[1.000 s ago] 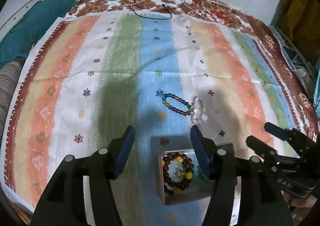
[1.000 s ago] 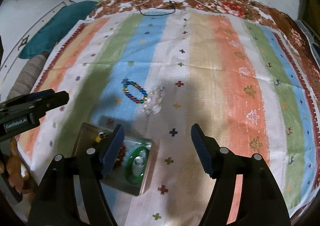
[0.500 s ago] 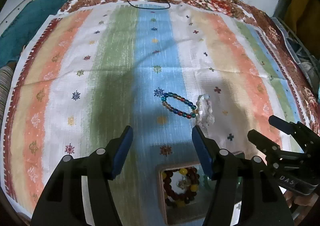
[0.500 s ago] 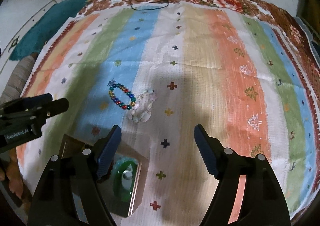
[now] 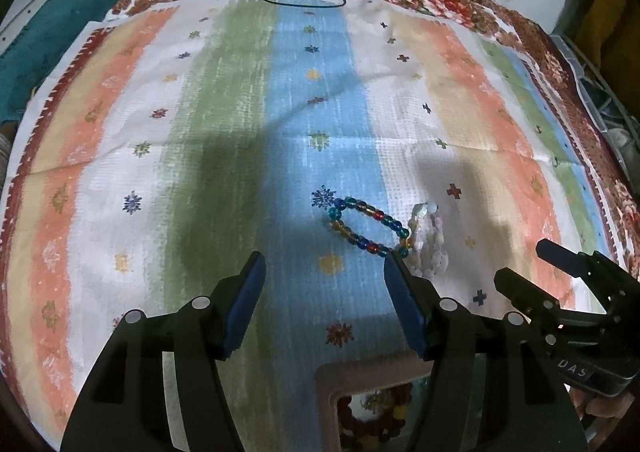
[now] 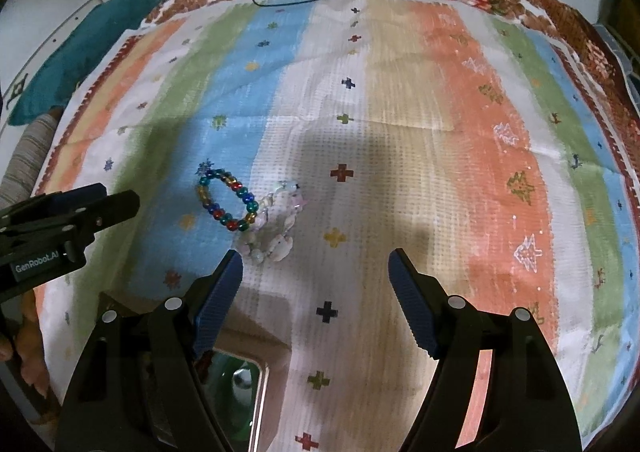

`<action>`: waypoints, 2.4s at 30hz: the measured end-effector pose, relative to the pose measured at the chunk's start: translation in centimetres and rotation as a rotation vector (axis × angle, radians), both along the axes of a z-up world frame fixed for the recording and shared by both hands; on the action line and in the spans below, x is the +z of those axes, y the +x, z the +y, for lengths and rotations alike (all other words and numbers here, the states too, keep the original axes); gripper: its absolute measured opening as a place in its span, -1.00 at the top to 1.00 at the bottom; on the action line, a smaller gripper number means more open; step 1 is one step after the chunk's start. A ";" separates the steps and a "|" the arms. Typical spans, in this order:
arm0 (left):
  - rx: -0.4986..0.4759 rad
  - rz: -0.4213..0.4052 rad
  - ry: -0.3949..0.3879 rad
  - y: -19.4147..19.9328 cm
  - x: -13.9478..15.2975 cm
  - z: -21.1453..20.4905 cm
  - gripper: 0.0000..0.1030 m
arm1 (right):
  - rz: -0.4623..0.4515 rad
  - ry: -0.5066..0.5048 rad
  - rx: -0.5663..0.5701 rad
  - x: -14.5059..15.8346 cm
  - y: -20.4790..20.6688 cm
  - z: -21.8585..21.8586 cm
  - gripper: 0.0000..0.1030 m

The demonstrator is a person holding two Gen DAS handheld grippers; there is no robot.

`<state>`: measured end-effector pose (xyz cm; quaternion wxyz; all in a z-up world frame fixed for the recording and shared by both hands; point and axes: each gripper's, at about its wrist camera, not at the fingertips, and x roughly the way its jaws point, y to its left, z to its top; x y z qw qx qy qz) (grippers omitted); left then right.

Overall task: Organize jewelry
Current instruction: 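Move both open tools toward the multicolour bracelet and the clear crystal, then grasp the multicolour bead bracelet with the left tool while the right tool grasps the clear crystal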

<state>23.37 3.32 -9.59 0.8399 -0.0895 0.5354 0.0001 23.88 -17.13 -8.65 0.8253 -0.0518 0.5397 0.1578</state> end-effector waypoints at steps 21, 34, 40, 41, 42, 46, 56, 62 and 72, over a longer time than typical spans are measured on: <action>-0.075 0.063 0.037 3.7 -3.7 0.1 -0.21 | 0.010 -0.020 0.018 -2.7 3.2 1.4 -0.46; -0.107 0.076 0.041 5.4 -5.2 0.2 -0.23 | 0.022 -0.053 0.025 -4.3 4.5 1.9 -0.46; -0.126 0.085 0.035 6.1 -6.0 0.1 -0.23 | 0.036 -0.067 0.030 -5.3 5.0 2.3 -0.46; -0.131 0.084 0.036 6.3 -6.2 0.0 -0.23 | 0.037 -0.074 0.030 -5.4 5.1 2.3 -0.46; -0.134 0.084 0.036 6.4 -6.3 0.0 -0.23 | 0.039 -0.077 0.029 -5.6 5.2 2.3 -0.46; -0.139 0.085 0.032 6.9 -6.8 -0.1 -0.23 | 0.039 -0.090 0.032 -6.2 5.5 2.5 -0.46; -0.141 0.081 0.075 7.2 -7.2 0.0 0.09 | 0.022 -0.112 0.061 -6.6 5.5 2.4 -0.43; -0.094 0.085 0.071 6.8 -7.4 2.0 0.80 | 0.013 -0.105 0.066 -6.2 5.4 2.1 0.15; -0.087 0.107 0.093 5.0 -6.6 2.0 0.82 | -0.002 -0.122 0.115 -5.9 4.8 2.7 0.79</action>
